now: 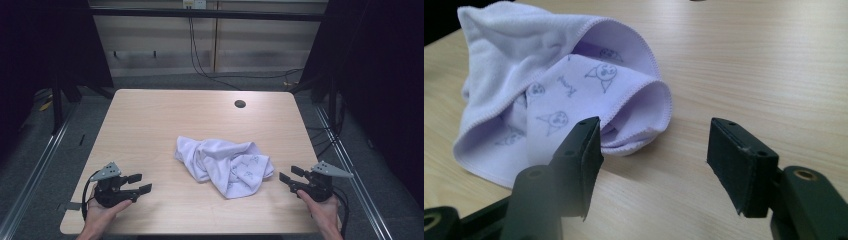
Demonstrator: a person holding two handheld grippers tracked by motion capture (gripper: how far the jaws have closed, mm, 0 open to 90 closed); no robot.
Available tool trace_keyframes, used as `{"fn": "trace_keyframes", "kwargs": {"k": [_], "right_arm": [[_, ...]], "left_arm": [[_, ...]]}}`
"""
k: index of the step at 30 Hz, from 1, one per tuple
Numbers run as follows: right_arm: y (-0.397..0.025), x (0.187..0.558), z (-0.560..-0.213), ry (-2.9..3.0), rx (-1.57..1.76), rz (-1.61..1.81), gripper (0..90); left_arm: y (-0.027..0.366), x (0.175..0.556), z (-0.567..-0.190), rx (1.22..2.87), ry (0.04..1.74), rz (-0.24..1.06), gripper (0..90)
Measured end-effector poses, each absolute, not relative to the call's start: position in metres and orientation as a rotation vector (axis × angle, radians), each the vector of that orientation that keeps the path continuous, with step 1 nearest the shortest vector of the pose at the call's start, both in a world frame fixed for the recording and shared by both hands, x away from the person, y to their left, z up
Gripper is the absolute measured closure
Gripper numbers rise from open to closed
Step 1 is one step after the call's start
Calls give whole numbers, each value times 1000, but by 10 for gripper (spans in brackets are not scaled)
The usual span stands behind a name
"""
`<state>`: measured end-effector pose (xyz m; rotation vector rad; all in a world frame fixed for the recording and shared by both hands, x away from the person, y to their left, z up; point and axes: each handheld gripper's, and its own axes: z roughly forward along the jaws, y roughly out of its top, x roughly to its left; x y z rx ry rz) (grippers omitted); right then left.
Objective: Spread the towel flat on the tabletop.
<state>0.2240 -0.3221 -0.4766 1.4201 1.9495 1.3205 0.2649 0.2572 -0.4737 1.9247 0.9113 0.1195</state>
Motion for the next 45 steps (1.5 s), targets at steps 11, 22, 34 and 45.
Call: {"fn": "trace_keyframes", "kwargs": {"k": [11,22,34,45], "right_arm": [[-319,228,-477,2030,1423,1315,378],[-269,233,-461,2177,1256,1343,272],[-225,306,-471,2298,1226,1280,231],[-210,317,-502,2405,1208,1097,439]], "left_arm": [[252,274,-475,1940,902,94,402],[218,273,-466,1963,781,100,478],[194,295,-470,1993,757,125,402],[123,337,-474,2029,722,173,320]]}}
